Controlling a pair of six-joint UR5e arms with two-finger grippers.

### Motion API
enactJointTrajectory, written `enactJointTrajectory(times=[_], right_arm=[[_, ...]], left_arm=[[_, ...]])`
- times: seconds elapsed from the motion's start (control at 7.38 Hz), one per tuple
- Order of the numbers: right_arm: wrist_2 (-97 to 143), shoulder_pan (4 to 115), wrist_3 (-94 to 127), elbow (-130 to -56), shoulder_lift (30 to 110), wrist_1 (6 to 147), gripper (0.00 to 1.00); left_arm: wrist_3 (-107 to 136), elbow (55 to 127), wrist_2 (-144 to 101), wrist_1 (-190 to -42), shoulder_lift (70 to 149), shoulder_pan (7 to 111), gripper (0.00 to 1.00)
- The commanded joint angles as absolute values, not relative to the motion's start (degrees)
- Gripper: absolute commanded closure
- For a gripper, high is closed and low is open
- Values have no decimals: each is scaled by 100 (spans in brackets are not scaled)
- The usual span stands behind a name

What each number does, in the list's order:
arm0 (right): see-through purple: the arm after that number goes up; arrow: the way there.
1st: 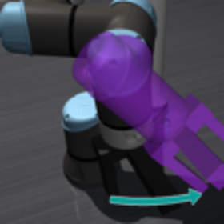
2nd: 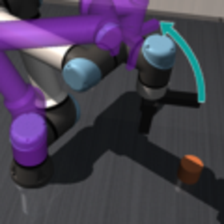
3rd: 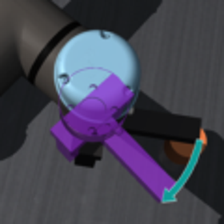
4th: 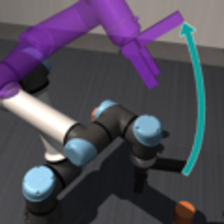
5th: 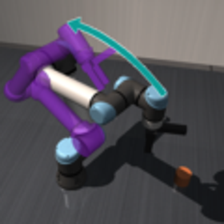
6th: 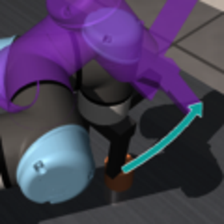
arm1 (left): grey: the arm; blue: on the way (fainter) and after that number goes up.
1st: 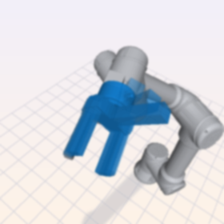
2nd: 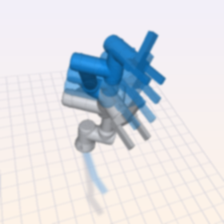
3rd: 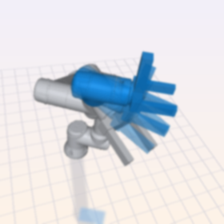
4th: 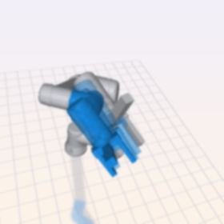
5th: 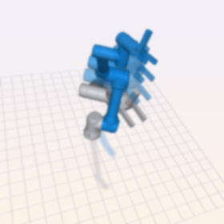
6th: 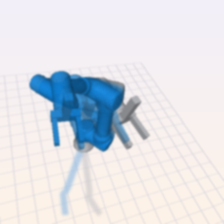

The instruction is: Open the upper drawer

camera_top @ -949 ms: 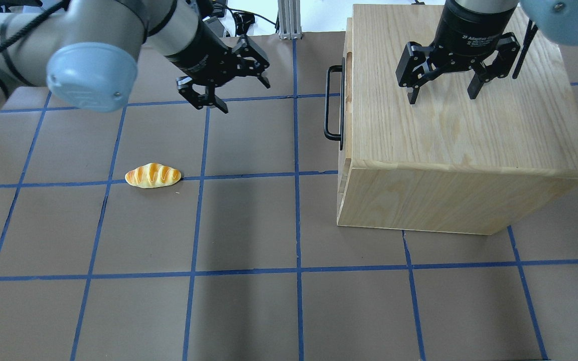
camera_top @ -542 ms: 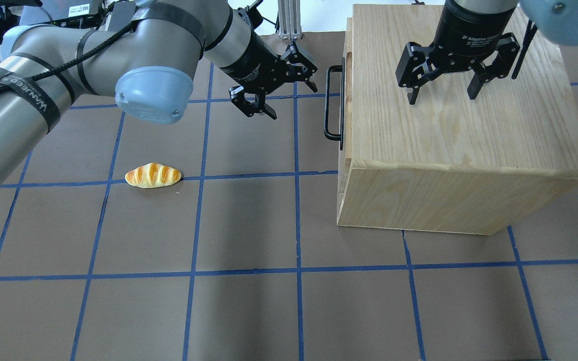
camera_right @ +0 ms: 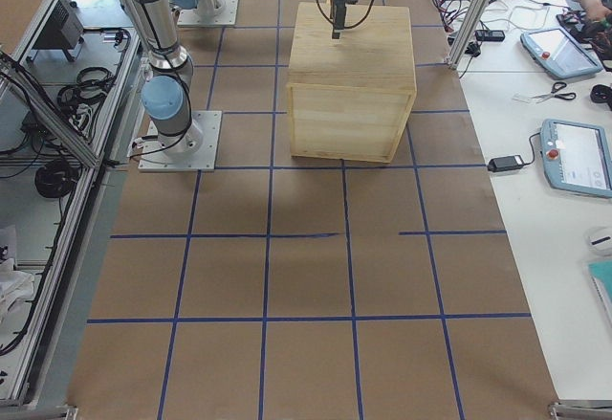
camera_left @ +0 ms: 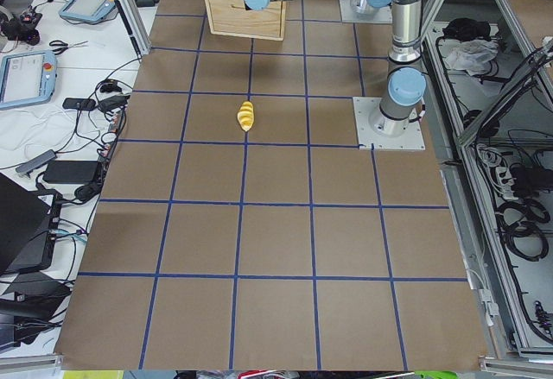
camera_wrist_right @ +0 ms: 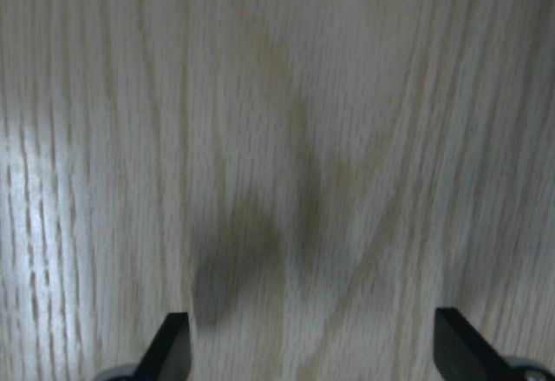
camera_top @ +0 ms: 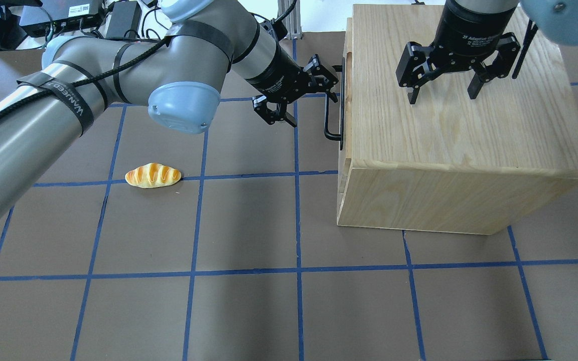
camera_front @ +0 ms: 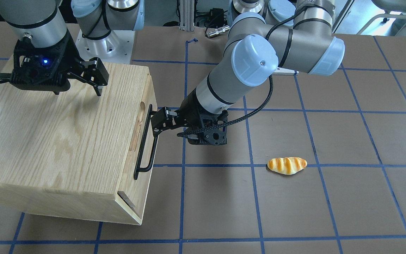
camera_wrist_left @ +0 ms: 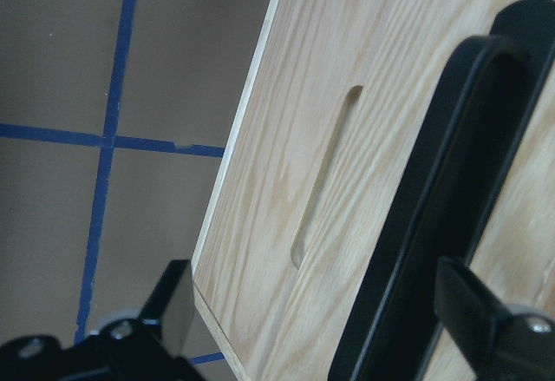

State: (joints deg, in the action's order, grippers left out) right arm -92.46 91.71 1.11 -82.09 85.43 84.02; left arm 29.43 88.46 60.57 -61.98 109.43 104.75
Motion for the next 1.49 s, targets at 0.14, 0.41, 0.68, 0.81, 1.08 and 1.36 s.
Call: enactJointTrajectory(times=[0.14, 0.41, 0.68, 0.81, 1.08, 1.36], right_arm=[[-9246, 9176, 114, -8218, 8543, 8402, 0], [-9246, 9176, 106, -8209, 8543, 8402, 0], [-9246, 9167, 114, -8209, 8543, 8402, 0], [-9246, 9176, 106, -8209, 8543, 8402, 0], [-9246, 9176, 114, -8209, 8543, 8402, 0], [-9246, 9176, 114, -8209, 8543, 8402, 0]], left_arm=[[2770, 8833, 6073, -6135, 11013, 10503, 0], [2760, 8868, 6099, -6126, 11048, 10503, 0], [2611, 8877, 6135, -6135, 11048, 10503, 0], [2541, 8877, 6335, -6135, 11057, 10503, 0], [1954, 8912, 6957, -6248, 10943, 10494, 0], [1803, 8903, 6979, -6249, 10890, 10442, 0]])
